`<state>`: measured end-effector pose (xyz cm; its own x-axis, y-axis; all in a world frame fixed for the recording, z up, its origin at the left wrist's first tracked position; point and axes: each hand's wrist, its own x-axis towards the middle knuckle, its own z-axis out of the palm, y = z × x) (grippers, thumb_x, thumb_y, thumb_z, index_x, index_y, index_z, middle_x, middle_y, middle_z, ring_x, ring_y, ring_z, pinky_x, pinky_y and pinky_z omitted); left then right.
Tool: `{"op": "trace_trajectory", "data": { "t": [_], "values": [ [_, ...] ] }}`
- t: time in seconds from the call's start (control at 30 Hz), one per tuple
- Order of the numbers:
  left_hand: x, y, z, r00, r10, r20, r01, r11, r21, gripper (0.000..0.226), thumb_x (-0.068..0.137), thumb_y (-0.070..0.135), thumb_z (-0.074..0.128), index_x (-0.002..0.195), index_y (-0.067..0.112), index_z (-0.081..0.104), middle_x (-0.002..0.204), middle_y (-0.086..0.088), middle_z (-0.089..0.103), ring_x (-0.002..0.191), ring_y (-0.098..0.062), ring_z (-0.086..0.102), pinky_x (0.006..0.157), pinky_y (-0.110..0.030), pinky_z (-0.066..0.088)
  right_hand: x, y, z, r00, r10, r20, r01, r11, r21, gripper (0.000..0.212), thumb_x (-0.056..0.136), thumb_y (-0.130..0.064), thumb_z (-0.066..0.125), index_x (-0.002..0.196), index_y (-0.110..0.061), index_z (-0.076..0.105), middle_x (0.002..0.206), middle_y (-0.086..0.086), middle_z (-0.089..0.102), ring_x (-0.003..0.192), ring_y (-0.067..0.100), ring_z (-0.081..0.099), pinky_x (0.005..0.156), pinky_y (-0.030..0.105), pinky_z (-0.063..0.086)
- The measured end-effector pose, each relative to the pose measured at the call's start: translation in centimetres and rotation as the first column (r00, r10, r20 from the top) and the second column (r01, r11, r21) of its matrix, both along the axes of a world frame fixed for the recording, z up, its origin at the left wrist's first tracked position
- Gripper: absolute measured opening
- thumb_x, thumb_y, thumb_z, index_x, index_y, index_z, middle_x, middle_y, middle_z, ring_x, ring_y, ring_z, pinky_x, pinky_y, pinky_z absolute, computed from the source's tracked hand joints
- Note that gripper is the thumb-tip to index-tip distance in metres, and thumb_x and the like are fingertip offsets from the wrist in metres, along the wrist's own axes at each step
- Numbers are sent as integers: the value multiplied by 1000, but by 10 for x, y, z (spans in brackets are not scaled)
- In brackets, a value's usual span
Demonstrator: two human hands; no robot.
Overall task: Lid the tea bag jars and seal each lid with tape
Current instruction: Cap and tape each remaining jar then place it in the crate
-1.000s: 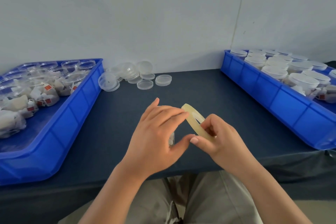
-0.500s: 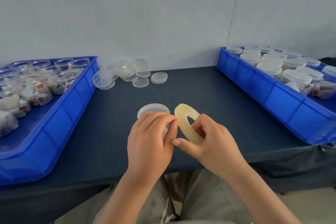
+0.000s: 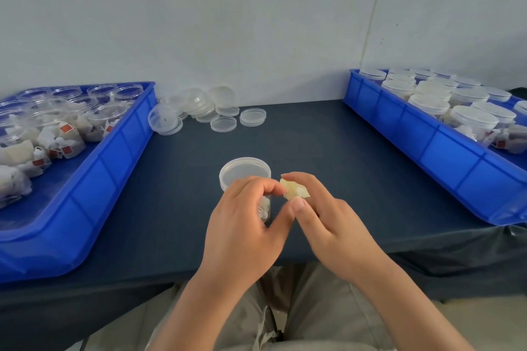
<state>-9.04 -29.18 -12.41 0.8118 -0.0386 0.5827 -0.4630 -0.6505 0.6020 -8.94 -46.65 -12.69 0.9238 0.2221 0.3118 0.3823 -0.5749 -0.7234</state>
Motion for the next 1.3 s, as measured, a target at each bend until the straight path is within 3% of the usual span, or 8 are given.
{"op": "trace_trajectory", "data": {
  "t": [0.17, 0.43, 0.6, 0.77, 0.97, 1.07, 1.2, 1.3],
  "values": [
    [0, 4, -4, 996, 77, 39, -74, 995, -64, 7, 101, 35, 72, 97, 29, 72, 96, 22, 69, 89, -6, 66, 70, -30, 56, 0, 0, 1, 996, 88, 22, -87, 996, -13, 64, 92, -90, 19, 142, -57, 42, 59, -9, 49, 52, 12, 47, 54, 20, 34],
    [-9, 9, 2, 982, 79, 172, -41, 975, -216, 10, 98, 31, 69, 91, 27, 75, 91, 25, 70, 89, -4, 66, 75, -6, 42, 13, -14, 0, 999, 52, -13, -53, 993, -109, 52, 99, -80, 21, 147, -61, 32, 79, -53, 49, 76, -16, 55, 64, 13, 41],
    [1, 13, -9, 995, 95, 36, -79, 950, -302, 15, 96, 27, 77, 90, 41, 76, 94, 24, 74, 92, -11, 68, 76, -9, 42, 15, -23, -1, 988, 146, -38, -151, 976, -157, 30, 107, -61, 39, 131, -56, 56, 106, -20, 68, 107, 3, 62, 87, 11, 41],
    [6, 17, -17, 983, 165, 85, -133, 944, -301, 2, 91, 40, 78, 91, 41, 79, 112, 20, 69, 113, -16, 63, 93, -11, 41, 18, -19, -4, 996, 93, -15, -95, 979, -182, 23, 107, -60, 40, 114, -52, 60, 95, -6, 64, 95, 9, 65, 83, 18, 45],
    [10, 21, -31, 975, 172, 141, -134, 960, -246, 18, 96, 44, 71, 98, 31, 83, 131, 14, 65, 123, -19, 59, 102, -11, 36, 19, -17, -3, 992, 85, -89, -95, 988, -123, 23, 108, -57, 42, 110, -49, 63, 98, -11, 68, 88, 4, 72, 77, 19, 46],
    [13, 19, -43, 962, 187, 198, -126, 951, -282, 30, 101, 43, 67, 122, 24, 76, 142, 6, 62, 134, -19, 56, 110, -19, 40, 17, -15, -3, 986, 106, -130, -124, 982, -140, 25, 109, -58, 40, 108, -52, 64, 100, -15, 68, 88, 3, 72, 76, 14, 47],
    [21, 16, -60, 988, 149, -36, -147, 853, -502, 71, 98, 59, 62, 158, 26, 44, 157, 19, 47, 149, -9, 43, 120, -27, 38, 15, -15, -3, 978, 100, -183, -135, 973, -189, 31, 109, -58, 34, 103, -51, 64, 96, -19, 68, 92, 1, 66, 73, 14, 47],
    [32, 14, -61, 987, 13, -160, -99, 832, -546, 96, 82, 63, 76, 162, 33, 31, 154, 25, 46, 144, 4, 45, 109, -12, 42, 16, -17, -2, 972, 99, -215, -144, 968, -206, 32, 111, -55, 34, 104, -46, 64, 95, -8, 69, 94, 9, 67, 83, 32, 55]
  ]
}}
